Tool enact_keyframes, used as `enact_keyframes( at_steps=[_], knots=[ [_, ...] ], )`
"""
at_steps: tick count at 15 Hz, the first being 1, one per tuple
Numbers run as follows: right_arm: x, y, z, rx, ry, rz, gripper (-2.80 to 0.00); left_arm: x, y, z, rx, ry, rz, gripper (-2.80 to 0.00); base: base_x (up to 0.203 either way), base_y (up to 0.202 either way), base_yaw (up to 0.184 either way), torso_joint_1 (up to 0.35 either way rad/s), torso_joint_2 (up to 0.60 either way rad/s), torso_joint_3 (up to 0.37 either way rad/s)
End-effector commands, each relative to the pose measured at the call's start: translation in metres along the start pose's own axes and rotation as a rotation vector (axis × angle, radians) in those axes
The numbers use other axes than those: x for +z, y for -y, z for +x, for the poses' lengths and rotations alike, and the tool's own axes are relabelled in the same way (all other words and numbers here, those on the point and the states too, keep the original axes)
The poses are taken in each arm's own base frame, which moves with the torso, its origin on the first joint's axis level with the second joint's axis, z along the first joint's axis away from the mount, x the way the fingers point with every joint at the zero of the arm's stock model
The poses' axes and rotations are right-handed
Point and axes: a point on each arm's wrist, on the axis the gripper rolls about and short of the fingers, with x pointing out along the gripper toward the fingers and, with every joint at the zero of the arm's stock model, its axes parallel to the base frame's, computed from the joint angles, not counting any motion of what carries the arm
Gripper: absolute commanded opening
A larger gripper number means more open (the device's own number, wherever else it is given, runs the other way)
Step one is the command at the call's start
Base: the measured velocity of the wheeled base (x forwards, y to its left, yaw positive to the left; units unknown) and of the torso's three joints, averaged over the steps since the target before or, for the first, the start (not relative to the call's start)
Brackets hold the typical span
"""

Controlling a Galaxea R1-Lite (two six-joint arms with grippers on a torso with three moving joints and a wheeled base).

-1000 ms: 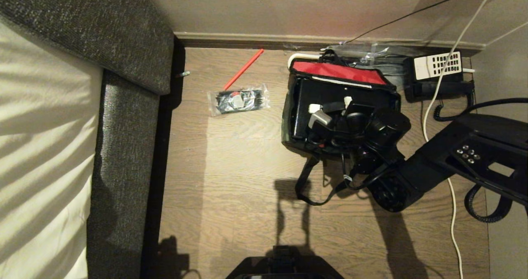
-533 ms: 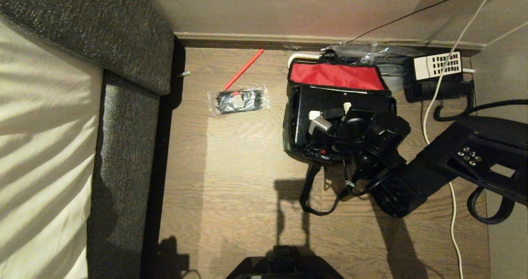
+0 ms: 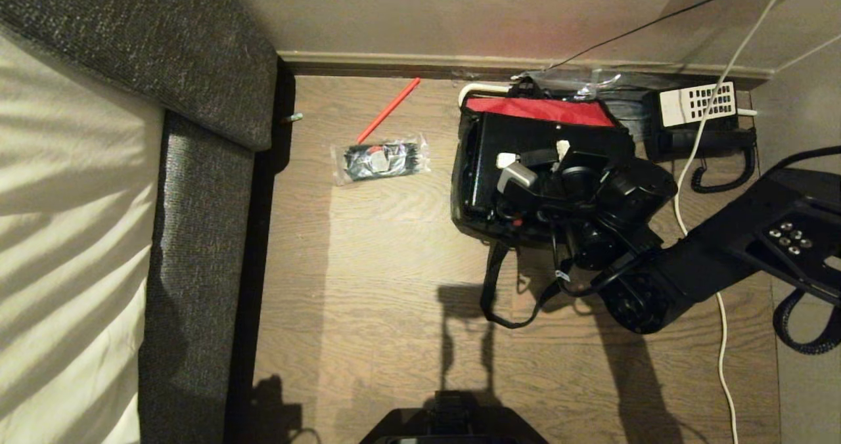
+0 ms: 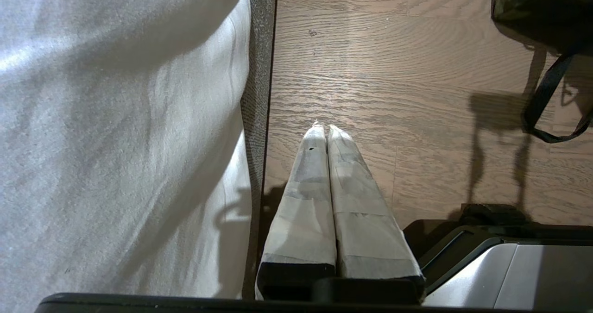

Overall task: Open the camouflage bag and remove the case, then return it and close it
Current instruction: Lift the black box

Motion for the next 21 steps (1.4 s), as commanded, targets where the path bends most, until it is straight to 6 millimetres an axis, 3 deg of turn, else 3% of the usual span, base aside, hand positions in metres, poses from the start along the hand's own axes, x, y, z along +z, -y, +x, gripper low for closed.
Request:
enact_keyframes(
  at_steps=[1,8,13,21],
  knots=[
    [0.000,0.010,-0.002,-0.023,-0.001,0.010,-2.80,0.000,0.000,0.000,0.000,-0.002,0.000,-2.80,0.000,0.000,0.000,0.000,0.00,0.000],
    [0.018,0.027,-0.012,-0.048,0.047,0.050,-2.80,0.000,0.000,0.000,0.000,0.000,-0.001,-2.80,0.000,0.000,0.000,0.000,0.00,0.000],
    [0.035,0.027,-0.023,-0.005,0.052,0.053,-2.80,0.000,0.000,0.000,0.000,-0.002,0.000,-2.80,0.000,0.000,0.000,0.000,0.00,0.000],
    [0.031,0.058,-0.024,-0.026,0.044,0.066,-2.80,0.000,0.000,0.000,0.000,-0.002,0.000,-2.80,0.000,0.000,0.000,0.000,0.00,0.000]
  ],
)
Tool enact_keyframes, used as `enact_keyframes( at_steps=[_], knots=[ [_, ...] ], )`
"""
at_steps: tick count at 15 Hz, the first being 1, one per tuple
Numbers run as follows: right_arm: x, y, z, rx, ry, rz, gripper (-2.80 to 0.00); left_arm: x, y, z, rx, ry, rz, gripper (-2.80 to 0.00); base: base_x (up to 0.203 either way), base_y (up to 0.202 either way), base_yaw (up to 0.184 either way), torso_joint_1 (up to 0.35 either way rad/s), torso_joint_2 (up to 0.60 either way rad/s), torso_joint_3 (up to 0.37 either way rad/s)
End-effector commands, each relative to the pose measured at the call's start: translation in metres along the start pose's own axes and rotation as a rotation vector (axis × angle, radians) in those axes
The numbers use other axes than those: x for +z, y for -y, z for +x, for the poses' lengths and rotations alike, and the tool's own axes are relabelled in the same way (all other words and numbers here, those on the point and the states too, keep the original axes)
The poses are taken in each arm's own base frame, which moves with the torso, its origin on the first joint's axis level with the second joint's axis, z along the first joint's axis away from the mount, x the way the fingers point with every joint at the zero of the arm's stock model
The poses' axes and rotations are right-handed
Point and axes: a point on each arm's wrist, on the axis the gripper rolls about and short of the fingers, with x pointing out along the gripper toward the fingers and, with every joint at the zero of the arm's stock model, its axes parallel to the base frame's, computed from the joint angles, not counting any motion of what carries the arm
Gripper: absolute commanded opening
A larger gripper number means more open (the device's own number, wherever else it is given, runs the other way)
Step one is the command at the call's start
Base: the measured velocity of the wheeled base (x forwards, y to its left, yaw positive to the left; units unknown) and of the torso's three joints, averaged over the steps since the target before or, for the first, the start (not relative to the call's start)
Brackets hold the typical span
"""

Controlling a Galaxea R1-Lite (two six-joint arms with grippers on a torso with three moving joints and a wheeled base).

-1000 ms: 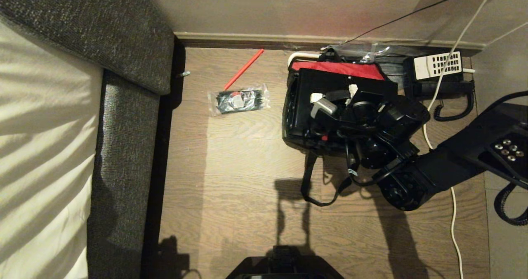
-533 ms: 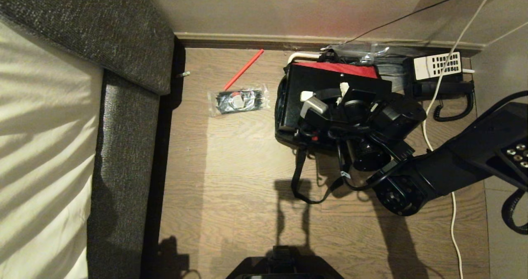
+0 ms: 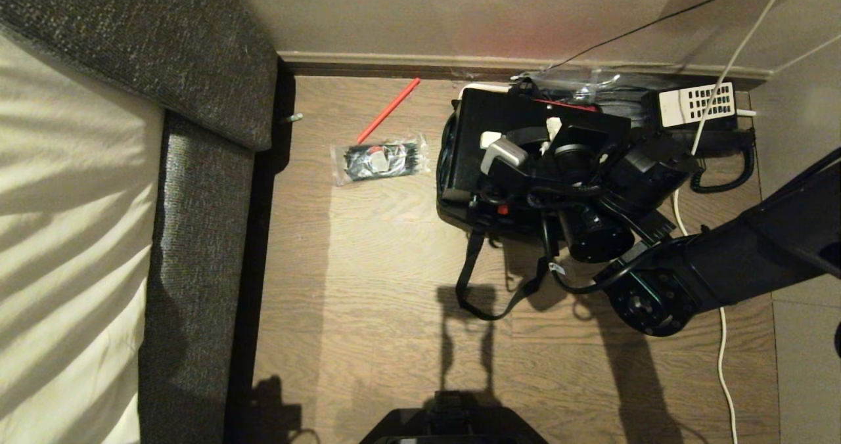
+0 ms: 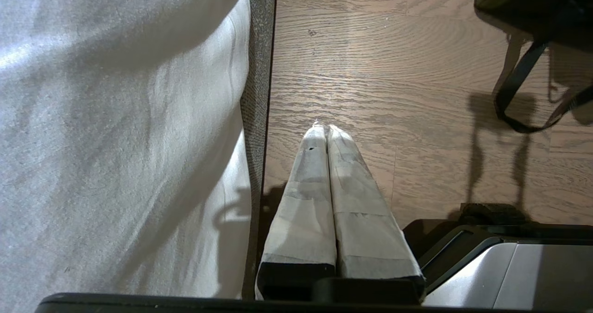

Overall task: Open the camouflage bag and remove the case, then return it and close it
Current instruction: Lift the black box

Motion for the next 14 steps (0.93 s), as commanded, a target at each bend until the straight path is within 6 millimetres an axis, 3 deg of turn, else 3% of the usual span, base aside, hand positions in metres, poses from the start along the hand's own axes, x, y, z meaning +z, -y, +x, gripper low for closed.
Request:
enact_keyframes(
  at_steps=[1,14],
  knots=[
    [-0.003,0.012,-0.003,-0.019,-0.005,0.005,-2.80,0.000,0.000,0.000,0.000,-0.001,0.000,-2.80,0.000,0.000,0.000,0.000,0.00,0.000],
    [0.006,0.048,-0.015,-0.027,0.025,0.041,-2.80,0.000,0.000,0.000,0.000,-0.002,0.000,-2.80,0.000,0.000,0.000,0.000,0.00,0.000]
  ],
)
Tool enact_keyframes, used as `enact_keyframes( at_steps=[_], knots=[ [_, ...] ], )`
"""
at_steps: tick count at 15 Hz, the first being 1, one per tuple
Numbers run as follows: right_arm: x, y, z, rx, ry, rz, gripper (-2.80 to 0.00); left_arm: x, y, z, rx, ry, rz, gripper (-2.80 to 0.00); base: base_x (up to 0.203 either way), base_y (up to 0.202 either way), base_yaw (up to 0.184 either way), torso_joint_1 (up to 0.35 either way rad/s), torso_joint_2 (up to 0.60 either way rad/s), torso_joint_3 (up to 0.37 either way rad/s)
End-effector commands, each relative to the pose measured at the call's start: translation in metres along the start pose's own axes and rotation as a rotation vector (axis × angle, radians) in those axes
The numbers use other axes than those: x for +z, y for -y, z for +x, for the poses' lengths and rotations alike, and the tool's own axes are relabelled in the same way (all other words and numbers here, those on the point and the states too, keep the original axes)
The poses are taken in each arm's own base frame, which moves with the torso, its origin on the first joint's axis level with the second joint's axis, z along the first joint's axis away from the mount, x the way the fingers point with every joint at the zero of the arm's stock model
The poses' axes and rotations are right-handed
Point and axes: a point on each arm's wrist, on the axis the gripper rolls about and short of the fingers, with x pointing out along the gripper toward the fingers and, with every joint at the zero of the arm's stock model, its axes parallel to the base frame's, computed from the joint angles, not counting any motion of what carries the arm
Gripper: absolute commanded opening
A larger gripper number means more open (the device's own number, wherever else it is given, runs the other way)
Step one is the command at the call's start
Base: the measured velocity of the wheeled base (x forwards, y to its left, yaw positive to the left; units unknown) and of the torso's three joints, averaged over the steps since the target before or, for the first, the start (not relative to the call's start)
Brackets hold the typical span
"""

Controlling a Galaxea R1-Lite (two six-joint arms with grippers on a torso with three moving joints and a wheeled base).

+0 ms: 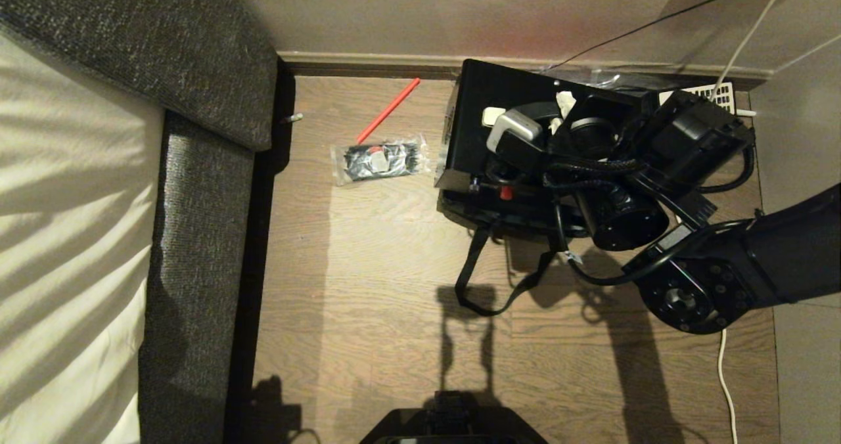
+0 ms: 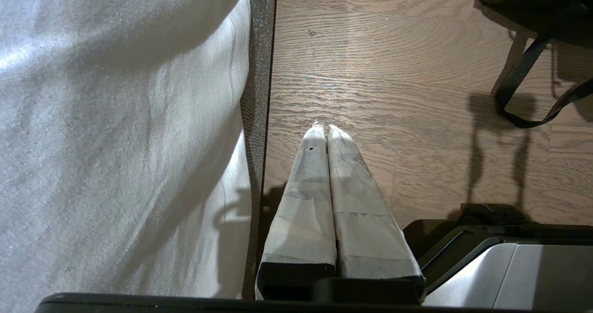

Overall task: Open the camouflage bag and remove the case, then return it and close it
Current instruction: Lift the black box, then release the handle

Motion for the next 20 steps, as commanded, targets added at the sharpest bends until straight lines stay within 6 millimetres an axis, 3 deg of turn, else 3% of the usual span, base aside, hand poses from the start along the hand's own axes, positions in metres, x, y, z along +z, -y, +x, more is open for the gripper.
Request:
enact_keyframes(
  at_steps=[1,15,20],
  knots=[
    [-0.002,0.010,-0.003,-0.003,-0.013,-0.003,-2.80,0.000,0.000,0.000,0.000,0.000,0.000,-2.80,0.000,0.000,0.000,0.000,0.00,0.000],
    [-0.012,0.068,-0.017,-0.002,-0.033,-0.057,-2.80,0.000,0.000,0.000,0.000,-0.002,0.000,-2.80,0.000,0.000,0.000,0.000,0.00,0.000],
    [-0.030,0.083,-0.019,-0.026,-0.075,-0.134,-2.80,0.000,0.000,0.000,0.000,-0.002,0.000,-2.80,0.000,0.000,0.000,0.000,0.00,0.000]
  ],
)
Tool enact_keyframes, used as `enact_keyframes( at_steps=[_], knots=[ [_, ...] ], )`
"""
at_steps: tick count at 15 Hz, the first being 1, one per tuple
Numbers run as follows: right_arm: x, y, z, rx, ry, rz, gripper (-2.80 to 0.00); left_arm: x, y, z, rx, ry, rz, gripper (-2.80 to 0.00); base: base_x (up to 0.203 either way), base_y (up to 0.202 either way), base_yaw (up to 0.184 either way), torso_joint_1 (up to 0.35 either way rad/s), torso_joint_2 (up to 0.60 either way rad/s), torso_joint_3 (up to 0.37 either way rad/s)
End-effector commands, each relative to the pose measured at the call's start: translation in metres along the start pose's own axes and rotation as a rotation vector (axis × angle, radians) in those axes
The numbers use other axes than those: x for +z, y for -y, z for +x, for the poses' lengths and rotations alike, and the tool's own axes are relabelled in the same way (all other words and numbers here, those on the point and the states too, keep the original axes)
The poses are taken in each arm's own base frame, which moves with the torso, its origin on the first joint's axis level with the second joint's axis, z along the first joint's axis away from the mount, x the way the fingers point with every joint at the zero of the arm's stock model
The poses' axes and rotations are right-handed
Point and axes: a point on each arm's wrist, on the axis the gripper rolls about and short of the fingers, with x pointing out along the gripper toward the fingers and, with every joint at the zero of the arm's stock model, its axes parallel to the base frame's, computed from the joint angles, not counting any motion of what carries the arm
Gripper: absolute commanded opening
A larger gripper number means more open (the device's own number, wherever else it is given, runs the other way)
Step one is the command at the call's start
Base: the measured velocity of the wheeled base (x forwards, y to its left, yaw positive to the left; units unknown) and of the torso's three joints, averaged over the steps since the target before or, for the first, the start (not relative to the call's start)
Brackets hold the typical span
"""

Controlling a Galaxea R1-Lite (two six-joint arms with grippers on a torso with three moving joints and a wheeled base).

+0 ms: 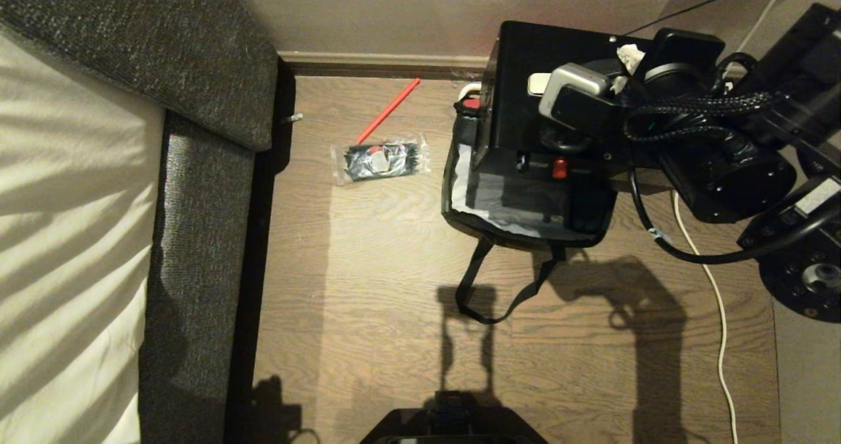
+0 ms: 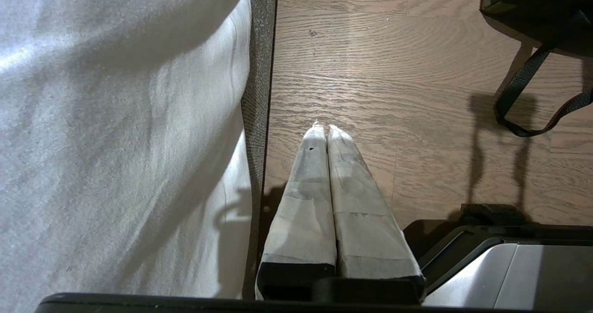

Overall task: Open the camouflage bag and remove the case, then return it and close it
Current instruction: Release the handle

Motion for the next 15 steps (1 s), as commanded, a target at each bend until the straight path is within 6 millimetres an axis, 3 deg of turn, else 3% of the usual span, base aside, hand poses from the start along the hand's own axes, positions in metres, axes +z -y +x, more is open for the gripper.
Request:
enact_keyframes(
  at_steps=[1,15],
  knots=[
    [-0.015,0.011,0.002,-0.027,-0.045,-0.025,-2.80,0.000,0.000,0.000,0.000,-0.002,0.000,-2.80,0.000,0.000,0.000,0.000,0.00,0.000],
    [-0.103,0.020,0.014,-0.064,-0.325,-0.172,-2.80,0.000,0.000,0.000,0.000,-0.002,0.000,-2.80,0.000,0.000,0.000,0.000,0.00,0.000]
  ],
)
